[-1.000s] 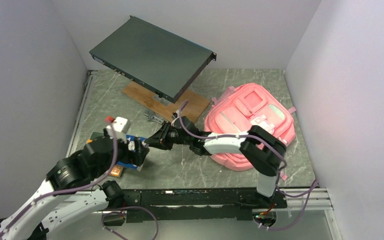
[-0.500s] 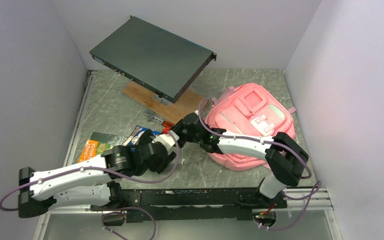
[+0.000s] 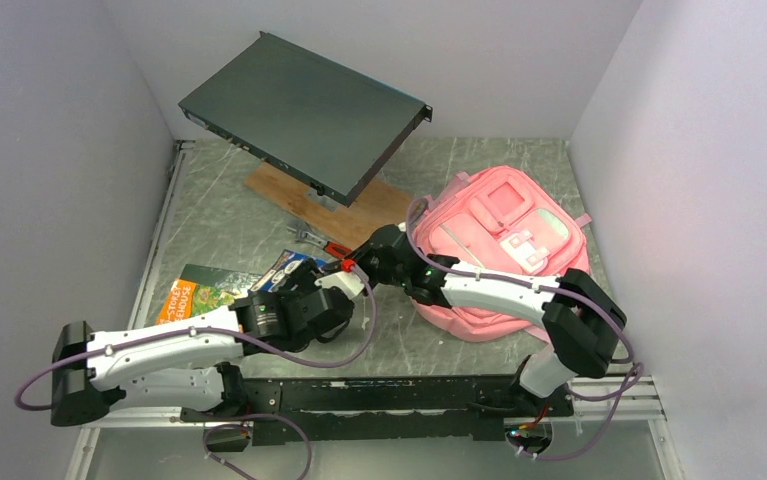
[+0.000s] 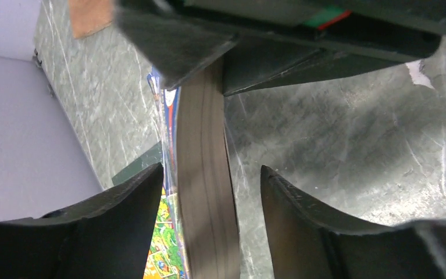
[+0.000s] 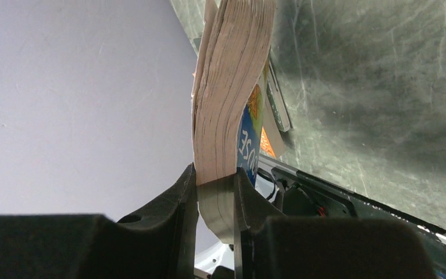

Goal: Pack the student bag
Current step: Pick up the book from the center of the board.

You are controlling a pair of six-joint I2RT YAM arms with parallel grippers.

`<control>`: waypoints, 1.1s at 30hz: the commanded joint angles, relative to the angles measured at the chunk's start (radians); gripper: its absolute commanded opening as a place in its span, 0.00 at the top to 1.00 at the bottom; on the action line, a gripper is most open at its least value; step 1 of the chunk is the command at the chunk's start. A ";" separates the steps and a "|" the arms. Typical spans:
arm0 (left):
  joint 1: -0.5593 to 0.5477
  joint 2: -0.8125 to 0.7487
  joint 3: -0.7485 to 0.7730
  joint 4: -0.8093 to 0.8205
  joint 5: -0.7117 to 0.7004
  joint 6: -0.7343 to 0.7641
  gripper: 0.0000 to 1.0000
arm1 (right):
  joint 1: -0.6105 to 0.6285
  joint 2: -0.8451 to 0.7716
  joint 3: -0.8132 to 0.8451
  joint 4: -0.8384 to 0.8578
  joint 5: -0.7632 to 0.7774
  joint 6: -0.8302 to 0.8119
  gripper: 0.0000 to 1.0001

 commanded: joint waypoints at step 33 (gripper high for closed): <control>0.063 -0.493 0.032 0.073 0.356 -0.411 1.00 | -0.162 -0.092 0.154 -0.705 0.434 -1.544 0.24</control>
